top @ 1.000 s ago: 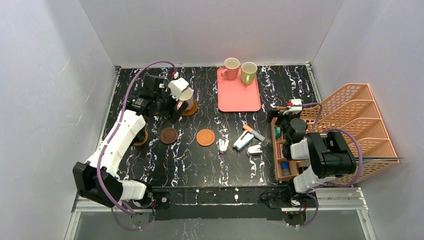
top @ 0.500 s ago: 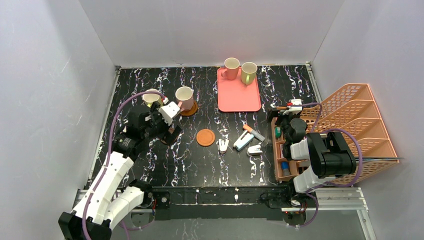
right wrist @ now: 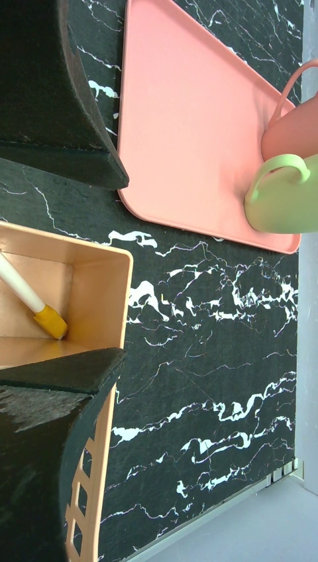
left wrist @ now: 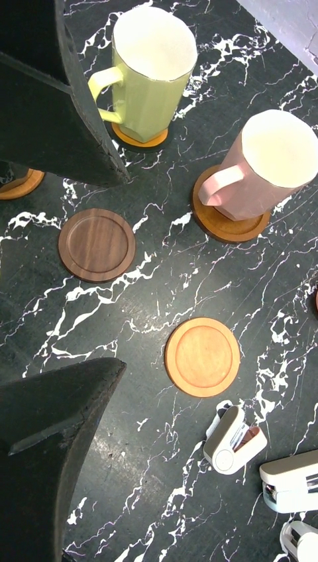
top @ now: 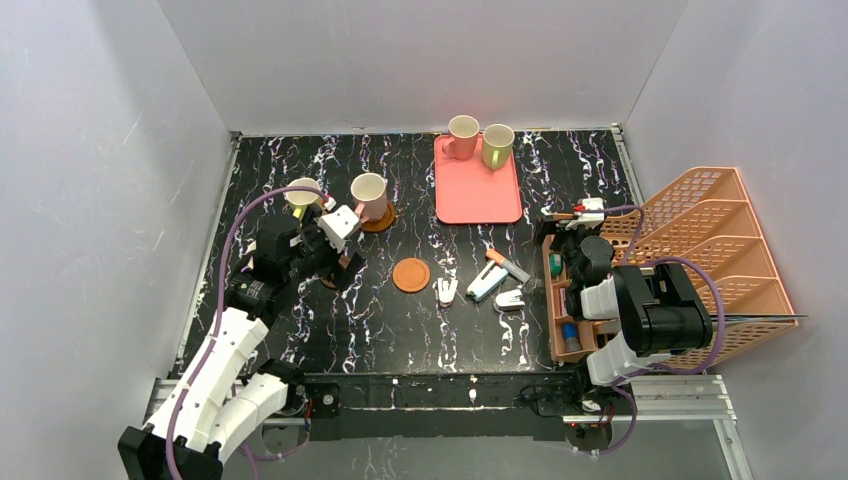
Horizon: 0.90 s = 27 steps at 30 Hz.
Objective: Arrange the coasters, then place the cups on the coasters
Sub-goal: Pick up the cup from the tray.
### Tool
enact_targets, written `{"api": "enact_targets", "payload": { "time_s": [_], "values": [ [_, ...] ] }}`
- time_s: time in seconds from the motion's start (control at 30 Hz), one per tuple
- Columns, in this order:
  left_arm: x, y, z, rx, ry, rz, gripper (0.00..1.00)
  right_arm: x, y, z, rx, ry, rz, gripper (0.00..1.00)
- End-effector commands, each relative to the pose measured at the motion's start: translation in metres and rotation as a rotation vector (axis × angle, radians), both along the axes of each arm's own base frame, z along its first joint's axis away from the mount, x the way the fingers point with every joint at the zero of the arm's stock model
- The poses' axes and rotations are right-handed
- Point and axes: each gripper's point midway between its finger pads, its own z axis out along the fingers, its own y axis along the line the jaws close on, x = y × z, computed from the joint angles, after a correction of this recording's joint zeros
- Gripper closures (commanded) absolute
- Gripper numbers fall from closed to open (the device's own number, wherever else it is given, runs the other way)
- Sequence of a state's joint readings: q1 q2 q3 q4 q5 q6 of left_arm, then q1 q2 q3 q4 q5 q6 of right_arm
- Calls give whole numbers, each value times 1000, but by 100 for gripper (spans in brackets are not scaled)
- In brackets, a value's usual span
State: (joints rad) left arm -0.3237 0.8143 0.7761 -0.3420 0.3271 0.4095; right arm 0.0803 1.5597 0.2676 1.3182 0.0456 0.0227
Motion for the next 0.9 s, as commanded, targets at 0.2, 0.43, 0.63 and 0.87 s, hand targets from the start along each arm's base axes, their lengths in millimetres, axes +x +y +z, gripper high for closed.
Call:
{"api": "enact_targets", "payload": {
  "time_s": [0.2,0.43,0.63,0.87],
  "values": [
    [2,-1,-4,-9,-8,3,2,-3,-17,-26,-22,192,-50,2],
    [3,1,-5,-6,-7,16,2,37,-15,66,-21,242,-47,2],
    [2,1,-3,-11,-14,14,2,15,56,138,-244,200,501,2],
    [4,3,-9,7,-1,22,2,47,96,178,-76,282,521,2]
  ]
}}
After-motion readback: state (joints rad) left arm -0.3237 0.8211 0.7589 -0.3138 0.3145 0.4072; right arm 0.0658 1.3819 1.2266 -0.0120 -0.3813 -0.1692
